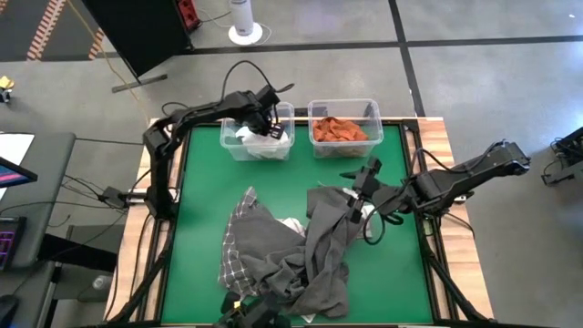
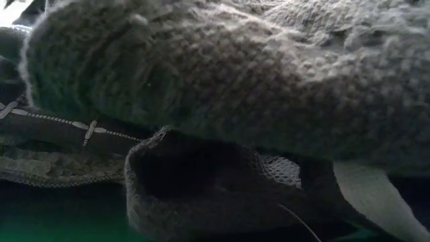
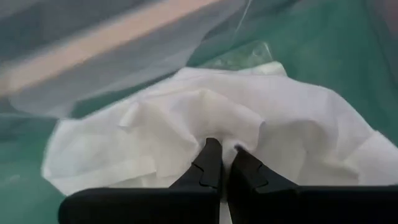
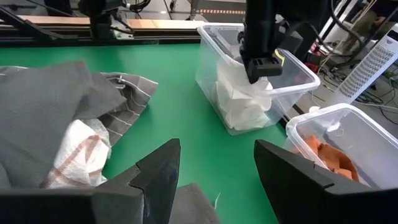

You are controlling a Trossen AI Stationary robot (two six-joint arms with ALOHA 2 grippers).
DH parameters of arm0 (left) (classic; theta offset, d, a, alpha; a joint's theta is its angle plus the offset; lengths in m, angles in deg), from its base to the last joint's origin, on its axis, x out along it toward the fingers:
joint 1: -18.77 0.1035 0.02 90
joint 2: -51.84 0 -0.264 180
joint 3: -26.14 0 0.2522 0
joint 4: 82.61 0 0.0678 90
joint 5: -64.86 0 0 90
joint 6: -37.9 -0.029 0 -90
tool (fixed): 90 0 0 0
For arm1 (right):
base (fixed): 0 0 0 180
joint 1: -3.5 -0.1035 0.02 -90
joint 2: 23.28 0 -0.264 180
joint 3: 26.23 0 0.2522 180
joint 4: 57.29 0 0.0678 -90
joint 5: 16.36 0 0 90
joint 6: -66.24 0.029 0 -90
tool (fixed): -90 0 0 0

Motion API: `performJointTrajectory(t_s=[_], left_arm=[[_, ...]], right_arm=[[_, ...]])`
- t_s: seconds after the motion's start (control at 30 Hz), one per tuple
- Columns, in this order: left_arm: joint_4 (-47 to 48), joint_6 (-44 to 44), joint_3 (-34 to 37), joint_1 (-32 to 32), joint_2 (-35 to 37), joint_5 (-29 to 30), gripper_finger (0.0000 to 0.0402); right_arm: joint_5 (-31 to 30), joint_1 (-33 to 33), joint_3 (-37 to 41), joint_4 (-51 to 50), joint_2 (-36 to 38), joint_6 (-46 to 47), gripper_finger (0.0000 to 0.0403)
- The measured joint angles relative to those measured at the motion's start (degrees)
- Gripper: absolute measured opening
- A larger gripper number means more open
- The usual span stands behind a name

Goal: Sort towels by color in basket
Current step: Put the white microfiber towel into the left transparent bin

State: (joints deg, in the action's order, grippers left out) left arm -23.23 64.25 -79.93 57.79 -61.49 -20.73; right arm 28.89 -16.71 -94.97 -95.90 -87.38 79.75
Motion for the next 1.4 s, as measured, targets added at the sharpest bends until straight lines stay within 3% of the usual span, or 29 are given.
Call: performJointTrajectory(t_s=[0.3, 0.6, 0.8, 1.1, 1.4], left_arm=[[0.1, 8.1, 0.0, 0.2, -4.5, -1.9, 0.0005], [-0.4, 8.5, -0.2, 0.0, -8.5, -1.7, 0.0016], [-0.7, 5.6, -0.2, -0.8, -8.5, 1.4, 0.0066], [0.0, 0.1, -1.4, -1.9, -8.7, 1.2, 0.0164], [3.8, -5.8, -7.3, -2.4, -8.8, 1.4, 0.0195]], right_arm=[[-0.2, -1.1, 0.0, 0.0, 0.0, 0.2, 0.0249], [-0.2, -4.2, 0.0, 0.0, 0.0, 0.1, 0.0249], [-0.4, -4.0, 0.0, 0.3, 0.0, 0.1, 0.0249], [-0.4, -4.1, 0.0, 0.5, 0.0, 1.5, 0.0249], [-0.3, -5.6, 0.0, 0.0, 0.0, 1.6, 0.0249]])
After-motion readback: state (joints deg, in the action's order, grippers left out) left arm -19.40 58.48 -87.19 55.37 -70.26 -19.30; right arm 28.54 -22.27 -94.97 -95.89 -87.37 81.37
